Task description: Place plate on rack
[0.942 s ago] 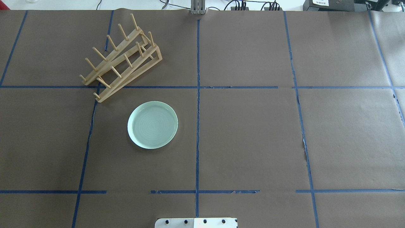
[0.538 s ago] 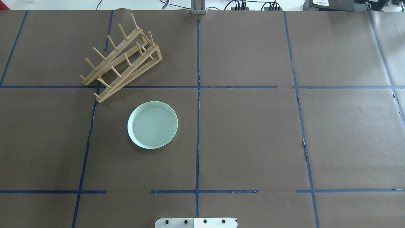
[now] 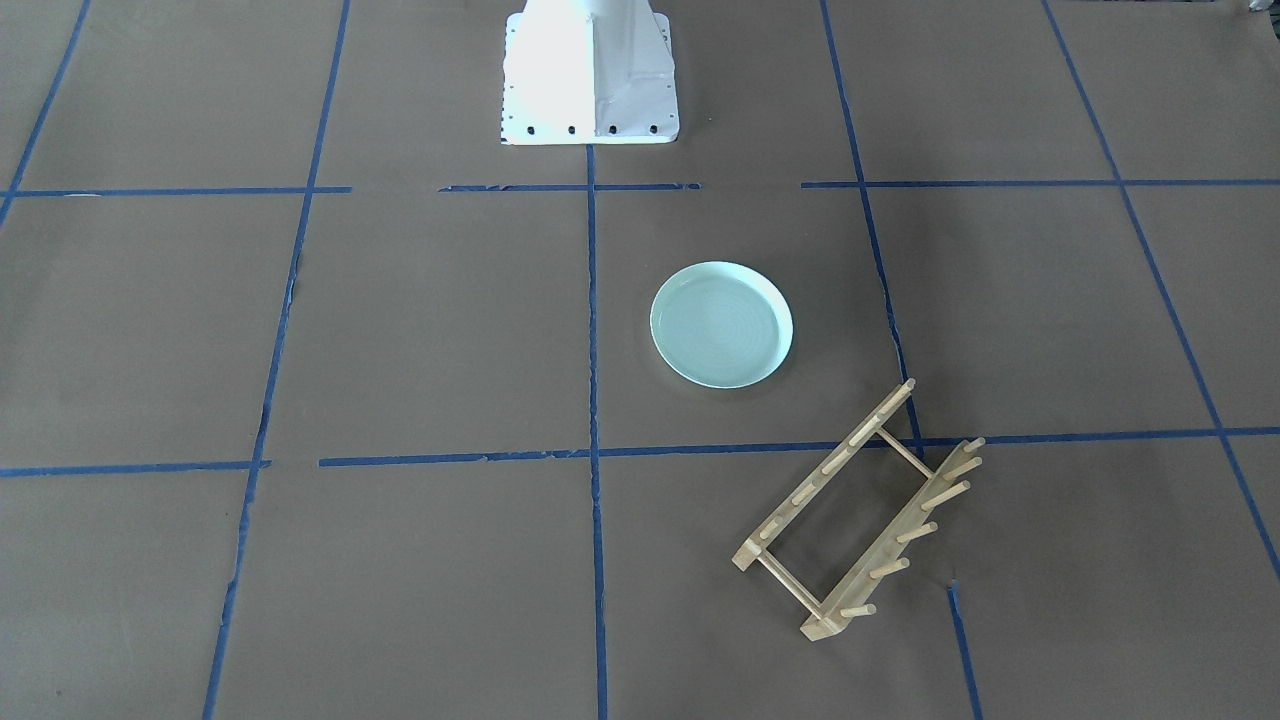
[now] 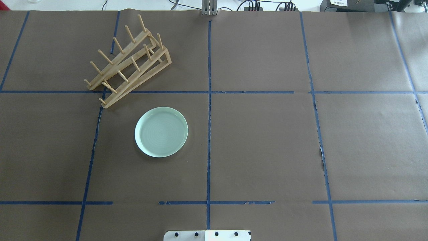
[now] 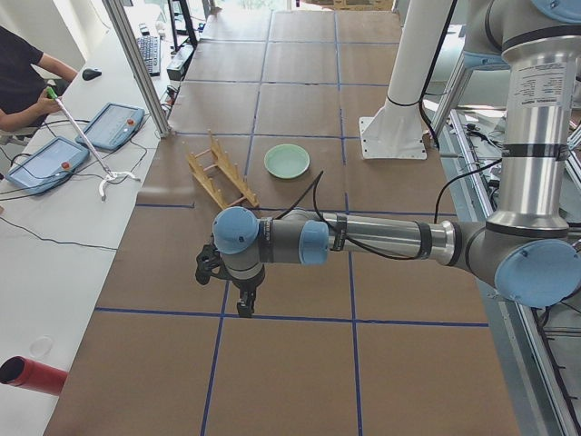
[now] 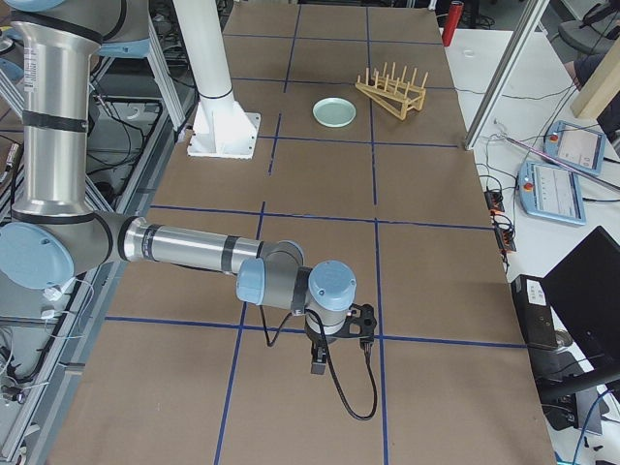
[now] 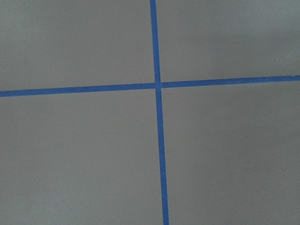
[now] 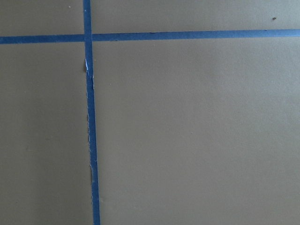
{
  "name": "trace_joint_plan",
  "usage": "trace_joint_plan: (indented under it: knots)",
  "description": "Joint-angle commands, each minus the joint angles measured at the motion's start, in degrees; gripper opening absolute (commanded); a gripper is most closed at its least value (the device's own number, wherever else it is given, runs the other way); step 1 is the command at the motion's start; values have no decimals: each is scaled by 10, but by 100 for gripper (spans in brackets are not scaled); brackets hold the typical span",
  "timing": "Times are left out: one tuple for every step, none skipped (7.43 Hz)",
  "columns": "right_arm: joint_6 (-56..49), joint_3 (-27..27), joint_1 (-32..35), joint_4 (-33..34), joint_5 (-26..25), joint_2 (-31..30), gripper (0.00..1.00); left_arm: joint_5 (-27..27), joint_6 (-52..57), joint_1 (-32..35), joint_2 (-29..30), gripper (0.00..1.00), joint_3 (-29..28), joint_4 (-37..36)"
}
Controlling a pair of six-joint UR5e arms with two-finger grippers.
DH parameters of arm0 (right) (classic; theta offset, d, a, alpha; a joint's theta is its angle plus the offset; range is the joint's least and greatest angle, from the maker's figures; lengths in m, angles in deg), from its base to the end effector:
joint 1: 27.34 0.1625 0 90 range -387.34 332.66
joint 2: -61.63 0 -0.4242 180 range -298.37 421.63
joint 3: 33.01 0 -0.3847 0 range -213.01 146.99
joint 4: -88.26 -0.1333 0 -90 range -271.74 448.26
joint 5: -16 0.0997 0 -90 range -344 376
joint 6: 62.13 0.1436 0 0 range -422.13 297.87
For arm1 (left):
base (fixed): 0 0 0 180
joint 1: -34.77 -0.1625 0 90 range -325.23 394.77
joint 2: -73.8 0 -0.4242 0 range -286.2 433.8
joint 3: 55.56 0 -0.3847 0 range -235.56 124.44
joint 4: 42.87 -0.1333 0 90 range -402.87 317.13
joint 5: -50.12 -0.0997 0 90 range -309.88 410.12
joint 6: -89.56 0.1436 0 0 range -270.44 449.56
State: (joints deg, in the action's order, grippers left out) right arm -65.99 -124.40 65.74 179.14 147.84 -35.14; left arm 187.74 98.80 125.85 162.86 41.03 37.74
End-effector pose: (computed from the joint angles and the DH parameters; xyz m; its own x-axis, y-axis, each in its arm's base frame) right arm 0.0600 -0.4178 0.7370 0.7419 0.0456 0.6689 -0.0035 0.9979 -0.0642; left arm -0.0361 -0.4684 0.6519 0.6673 0.1001 -0.7380 -0.0895 0.9945 0.0540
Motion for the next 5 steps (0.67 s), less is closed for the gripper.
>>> trace_joint_plan:
  knots:
    - [0, 1, 0, 0, 0, 0, 100, 0, 32, -1, 2, 100, -10, -21]
    - [0, 1, 0, 0, 0, 0, 100, -1, 32, -3, 2, 100, -12, -9]
    - [0, 0, 0, 0, 0, 0, 100, 4, 28, -3, -1, 100, -11, -5]
    - [0, 1, 0, 0, 0, 0, 100, 7, 32, -9, 1, 100, -13, 8]
    - [0, 1, 0, 0, 0, 0, 100, 9, 10, -45, 4, 100, -1, 60]
